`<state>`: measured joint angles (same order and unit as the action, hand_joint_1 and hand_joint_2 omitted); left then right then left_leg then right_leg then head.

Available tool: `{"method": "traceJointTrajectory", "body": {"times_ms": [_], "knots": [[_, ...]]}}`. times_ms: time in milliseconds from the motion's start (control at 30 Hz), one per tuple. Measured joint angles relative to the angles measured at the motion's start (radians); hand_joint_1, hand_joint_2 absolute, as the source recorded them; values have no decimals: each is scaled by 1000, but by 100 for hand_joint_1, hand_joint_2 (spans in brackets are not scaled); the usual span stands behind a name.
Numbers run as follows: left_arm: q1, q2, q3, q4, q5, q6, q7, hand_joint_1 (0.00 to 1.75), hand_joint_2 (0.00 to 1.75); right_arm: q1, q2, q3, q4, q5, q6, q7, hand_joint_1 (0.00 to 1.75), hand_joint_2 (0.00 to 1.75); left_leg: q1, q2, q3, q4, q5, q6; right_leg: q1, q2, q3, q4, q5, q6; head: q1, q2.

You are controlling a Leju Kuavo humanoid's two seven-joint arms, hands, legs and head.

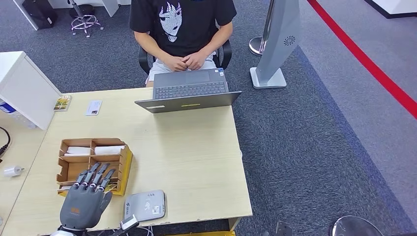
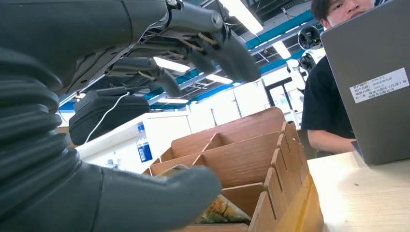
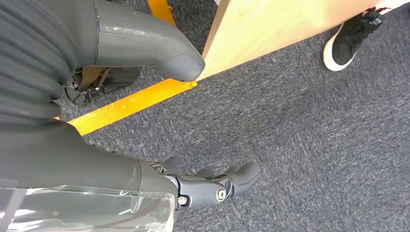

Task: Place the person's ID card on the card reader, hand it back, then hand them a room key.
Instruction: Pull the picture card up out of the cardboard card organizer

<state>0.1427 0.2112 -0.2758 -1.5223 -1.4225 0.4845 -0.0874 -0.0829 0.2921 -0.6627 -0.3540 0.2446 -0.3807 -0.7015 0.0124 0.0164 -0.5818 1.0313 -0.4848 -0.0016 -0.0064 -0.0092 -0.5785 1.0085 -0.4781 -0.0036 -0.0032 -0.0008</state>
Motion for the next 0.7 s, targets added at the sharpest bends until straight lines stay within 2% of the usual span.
{"method": "traceJointTrajectory", "body": {"times_ms": [667,700], "knots": [[10,27,-14,-15,64,-52,8,175,175,2,-3,0,0,-14,0,0,0,175,0,0,0,0,0,0,0,0,0,0,0,0,0,0],[11,28,-15,-15,65,-52,8,141,175,2,-3,0,0,-14,0,0,0,175,0,0,0,0,0,0,0,0,0,0,0,0,0,0]]}}
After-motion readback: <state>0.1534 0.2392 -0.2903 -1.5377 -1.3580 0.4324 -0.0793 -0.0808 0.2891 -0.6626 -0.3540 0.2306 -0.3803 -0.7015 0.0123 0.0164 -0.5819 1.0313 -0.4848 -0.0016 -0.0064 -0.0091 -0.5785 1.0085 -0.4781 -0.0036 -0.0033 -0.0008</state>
